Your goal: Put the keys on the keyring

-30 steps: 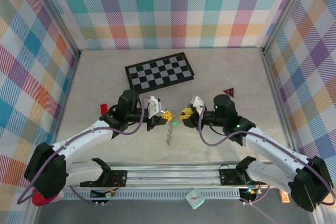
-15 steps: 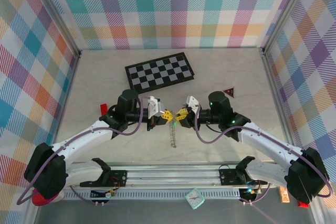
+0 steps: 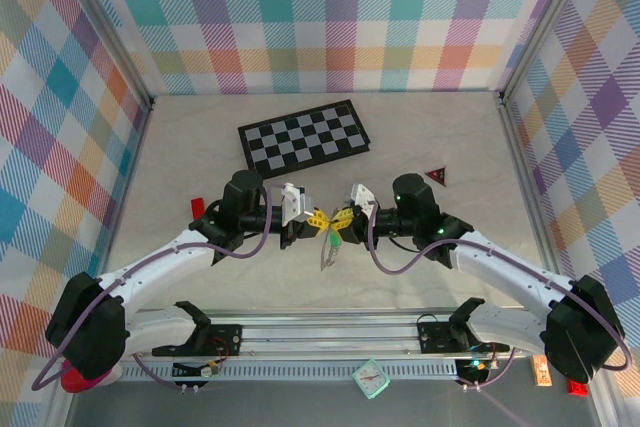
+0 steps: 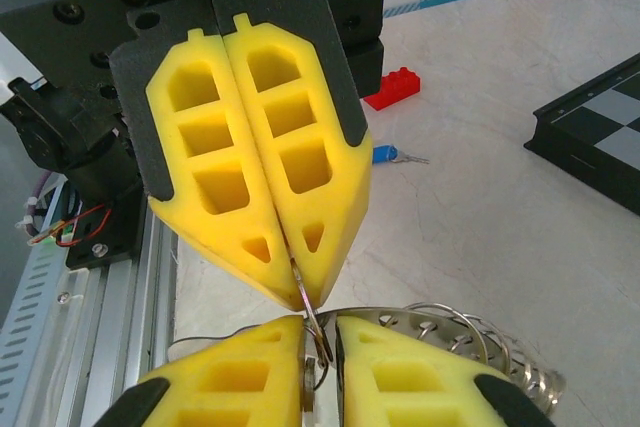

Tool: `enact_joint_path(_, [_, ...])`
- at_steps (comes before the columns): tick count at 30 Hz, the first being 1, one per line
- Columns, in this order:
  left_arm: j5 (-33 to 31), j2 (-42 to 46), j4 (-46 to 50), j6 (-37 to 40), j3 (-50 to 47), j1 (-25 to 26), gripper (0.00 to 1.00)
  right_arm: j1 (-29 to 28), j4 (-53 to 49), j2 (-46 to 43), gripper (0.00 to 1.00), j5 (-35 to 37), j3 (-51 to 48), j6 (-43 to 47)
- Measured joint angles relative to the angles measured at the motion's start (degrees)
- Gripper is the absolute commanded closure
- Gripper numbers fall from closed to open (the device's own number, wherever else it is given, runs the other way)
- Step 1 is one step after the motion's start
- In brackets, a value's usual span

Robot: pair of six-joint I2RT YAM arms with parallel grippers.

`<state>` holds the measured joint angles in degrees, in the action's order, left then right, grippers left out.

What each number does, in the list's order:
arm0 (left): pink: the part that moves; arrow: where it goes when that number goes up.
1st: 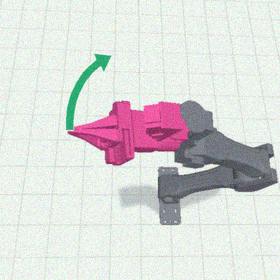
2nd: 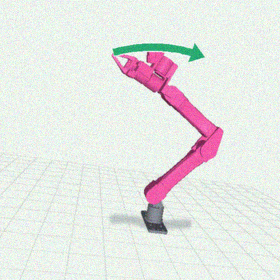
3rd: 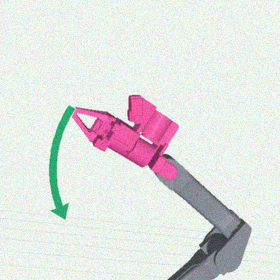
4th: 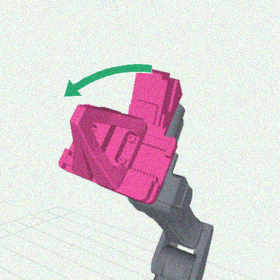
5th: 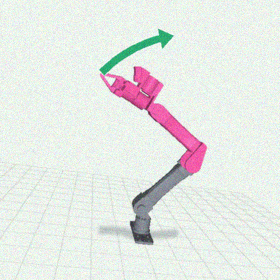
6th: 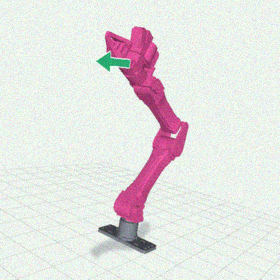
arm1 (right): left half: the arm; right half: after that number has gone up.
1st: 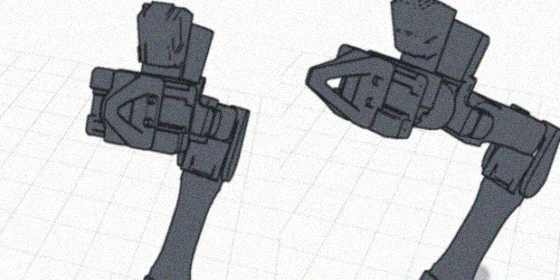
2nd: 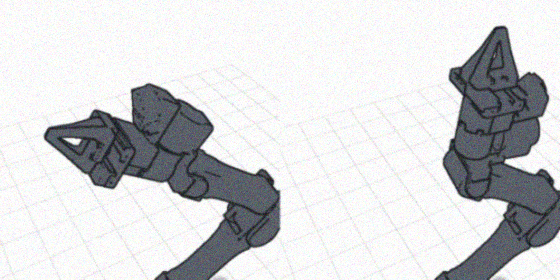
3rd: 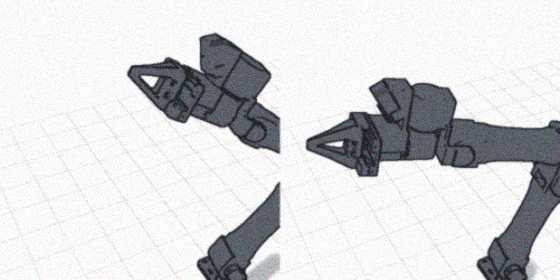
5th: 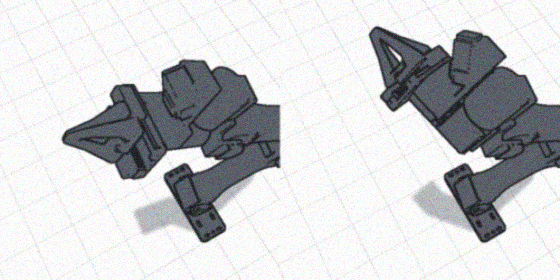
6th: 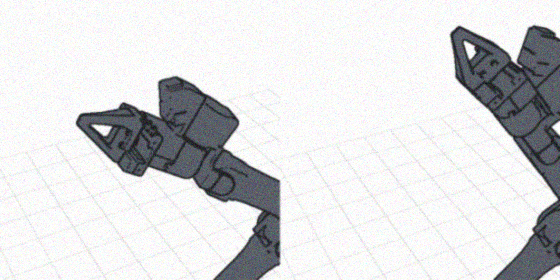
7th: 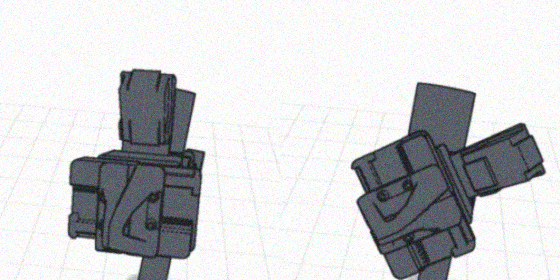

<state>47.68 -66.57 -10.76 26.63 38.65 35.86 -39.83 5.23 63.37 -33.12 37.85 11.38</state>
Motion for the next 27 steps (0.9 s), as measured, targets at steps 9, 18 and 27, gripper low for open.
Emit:
enact_joint_path(9, [-1.4,0.0,1.9,1.5,0.2,0.0,0.78,0.0,-3.4,0.4,1.0,0.1,2.0,2.5])
enact_joint_path(18, [-4.8,0.0,11.2,6.7,3.3,0.0,0.77,-1.2,-19.1,3.3,1.0,4.8,12.5,11.3])
enact_joint_path(27, [-4.9,0.0,13.9,8.0,5.2,0.0,0.81,-4.7,-32.0,8.4,1.0,10.1,21.2,18.8])
